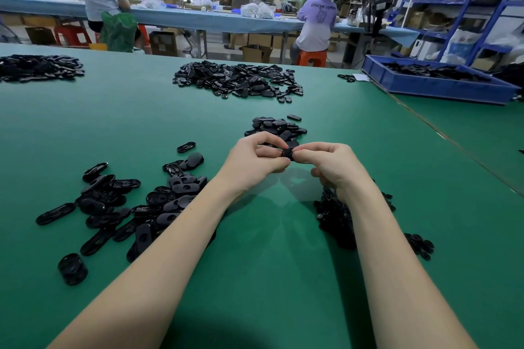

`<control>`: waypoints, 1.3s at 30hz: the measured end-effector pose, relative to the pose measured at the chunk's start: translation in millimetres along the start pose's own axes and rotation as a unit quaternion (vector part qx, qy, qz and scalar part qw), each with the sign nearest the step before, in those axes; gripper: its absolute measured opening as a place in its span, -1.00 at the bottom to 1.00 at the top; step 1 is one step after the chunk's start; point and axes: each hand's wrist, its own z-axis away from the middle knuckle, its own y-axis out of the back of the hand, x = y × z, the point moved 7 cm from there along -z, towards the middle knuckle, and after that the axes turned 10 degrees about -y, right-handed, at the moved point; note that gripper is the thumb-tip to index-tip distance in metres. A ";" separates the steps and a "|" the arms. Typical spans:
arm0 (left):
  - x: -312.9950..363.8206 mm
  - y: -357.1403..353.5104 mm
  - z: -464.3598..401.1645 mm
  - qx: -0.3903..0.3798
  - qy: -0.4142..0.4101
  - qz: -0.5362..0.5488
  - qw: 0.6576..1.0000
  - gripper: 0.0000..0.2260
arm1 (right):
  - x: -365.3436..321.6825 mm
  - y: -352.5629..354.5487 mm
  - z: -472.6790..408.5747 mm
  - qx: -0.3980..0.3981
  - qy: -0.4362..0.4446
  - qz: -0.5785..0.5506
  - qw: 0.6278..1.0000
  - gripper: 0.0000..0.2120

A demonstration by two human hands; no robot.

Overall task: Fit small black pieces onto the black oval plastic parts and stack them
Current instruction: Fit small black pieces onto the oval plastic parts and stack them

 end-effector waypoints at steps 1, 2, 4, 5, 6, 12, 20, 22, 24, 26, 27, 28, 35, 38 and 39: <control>0.7 -0.2 -0.1 0.000 -0.002 -0.004 1.000 -0.80 | 0.6 0.3 -0.3 0.000 -0.002 -0.002 1.000 -0.96; 1.3 -0.3 -0.1 -0.001 -0.004 -0.007 1.000 -0.80 | 1.3 0.7 -0.8 0.001 -0.005 -0.003 1.000 -0.95; 1.7 -0.6 -0.3 0.000 -0.003 -0.011 1.000 -0.80 | 2.6 1.9 -1.7 0.004 -0.013 -0.002 1.000 -0.91; 1.6 -1.0 -0.1 0.000 -0.001 -0.010 1.000 -0.80 | 3.1 2.3 -2.0 0.004 -0.019 0.001 1.000 -0.90; 1.4 -1.5 0.2 0.000 0.003 -0.004 1.000 -0.80 | 4.1 2.3 -2.3 0.001 -0.026 0.004 1.000 -0.90; 2.6 -4.6 1.3 -0.019 0.030 0.091 0.995 -0.82 | 11.8 1.8 -5.1 -0.059 -0.062 -0.009 0.996 -0.80; 0.4 -3.7 2.5 0.011 0.056 0.104 0.993 -0.90 | 5.8 -1.3 -4.6 -0.060 -0.003 0.031 0.998 -0.88; 0.4 -3.1 2.6 0.014 0.055 0.089 0.994 -0.89 | 3.8 -1.7 -4.7 -0.040 0.013 0.043 0.998 -0.90; -0.4 -2.7 2.8 0.019 0.058 0.081 0.995 -0.88 | 2.8 -2.2 -5.1 -0.026 0.024 0.050 0.998 -0.91; -2.2 -2.6 3.4 0.022 0.066 0.083 0.994 -0.88 | 2.8 -3.5 -5.4 -0.026 0.033 0.052 0.998 -0.90; -3.0 -2.4 3.7 0.022 0.070 0.083 0.994 -0.87 | 3.1 -3.8 -5.6 -0.026 0.037 0.051 0.998 -0.90; -3.8 -2.1 3.8 0.021 0.072 0.081 0.994 -0.87 | 3.3 -4.2 -5.7 -0.027 0.040 0.051 0.998 -0.89; -8.6 -2.2 4.4 0.025 0.079 0.080 0.993 -0.86 | 5.7 -6.8 -8.0 -0.028 0.057 0.047 0.997 -0.87; -12.0 -3.3 4.5 0.035 0.093 0.080 0.992 -0.85 | 7.2 -8.0 -8.1 -0.019 0.063 0.055 0.996 -0.87; -12.5 -3.9 4.5 0.039 0.095 0.082 0.991 -0.85 | 7.1 -7.6 -8.1 -0.015 0.066 0.056 0.996 -0.86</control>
